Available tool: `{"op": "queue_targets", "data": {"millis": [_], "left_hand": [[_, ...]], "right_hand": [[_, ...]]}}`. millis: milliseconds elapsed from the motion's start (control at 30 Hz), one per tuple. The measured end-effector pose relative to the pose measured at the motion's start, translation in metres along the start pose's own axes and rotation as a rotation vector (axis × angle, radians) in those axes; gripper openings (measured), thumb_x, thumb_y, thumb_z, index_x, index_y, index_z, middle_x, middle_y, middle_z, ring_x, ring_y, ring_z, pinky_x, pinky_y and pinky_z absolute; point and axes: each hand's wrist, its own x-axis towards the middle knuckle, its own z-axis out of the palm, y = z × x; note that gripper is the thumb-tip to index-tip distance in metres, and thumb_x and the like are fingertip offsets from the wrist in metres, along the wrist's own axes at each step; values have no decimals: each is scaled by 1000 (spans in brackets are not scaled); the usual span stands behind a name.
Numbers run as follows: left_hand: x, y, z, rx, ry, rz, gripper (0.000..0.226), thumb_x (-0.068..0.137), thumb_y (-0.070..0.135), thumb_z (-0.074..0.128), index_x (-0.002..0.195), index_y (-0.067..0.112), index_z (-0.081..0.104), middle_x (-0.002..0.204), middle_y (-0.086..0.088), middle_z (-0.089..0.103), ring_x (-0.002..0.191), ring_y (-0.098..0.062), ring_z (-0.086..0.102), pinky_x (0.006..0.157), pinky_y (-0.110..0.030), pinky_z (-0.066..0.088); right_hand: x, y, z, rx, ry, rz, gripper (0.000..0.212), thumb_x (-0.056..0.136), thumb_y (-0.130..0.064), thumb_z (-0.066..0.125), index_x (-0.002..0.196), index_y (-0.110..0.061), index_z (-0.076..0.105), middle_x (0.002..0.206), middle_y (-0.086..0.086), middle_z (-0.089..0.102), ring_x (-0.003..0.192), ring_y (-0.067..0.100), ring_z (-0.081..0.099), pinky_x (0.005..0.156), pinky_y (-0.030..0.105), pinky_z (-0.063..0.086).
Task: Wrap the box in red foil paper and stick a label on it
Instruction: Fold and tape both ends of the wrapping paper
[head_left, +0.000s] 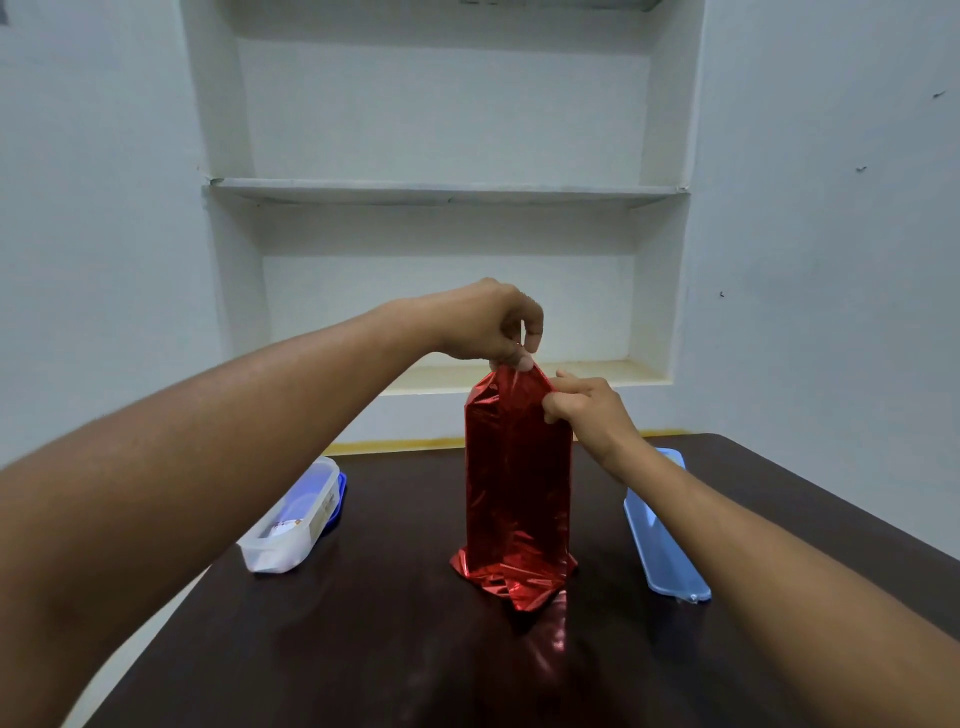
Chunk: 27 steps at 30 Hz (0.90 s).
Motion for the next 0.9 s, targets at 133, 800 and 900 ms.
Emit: {"op": "queue_targets", "data": {"millis": [133, 800, 900], "left_hand": [[-5, -12, 7, -254, 183, -54, 36, 80, 24, 90, 107, 15, 67, 77, -3, 76, 72, -14, 73, 75, -36, 57], [-36, -13, 80, -999, 414, -254, 11, 95, 18, 75, 97, 7, 76, 74, 2, 69, 62, -8, 59, 58, -17, 43], [-35, -10, 85, -1056, 492, -256, 15, 91, 14, 78, 102, 5, 71, 78, -5, 72, 57, -4, 62, 52, -13, 43]], "right_hand": [[0, 2, 0, 113, -21, -17, 24, 71, -38, 72, 52, -25, 67, 68, -8, 61, 82, 12, 54, 83, 36, 38], [10, -23, -15, 131, -50, -96, 20, 88, -22, 77, 107, -17, 80, 104, 1, 79, 103, 14, 73, 97, 28, 53], [18, -40, -18, 83, -33, -116, 21, 87, -20, 79, 108, -20, 78, 96, -1, 79, 90, 5, 73, 87, 20, 51]]}}
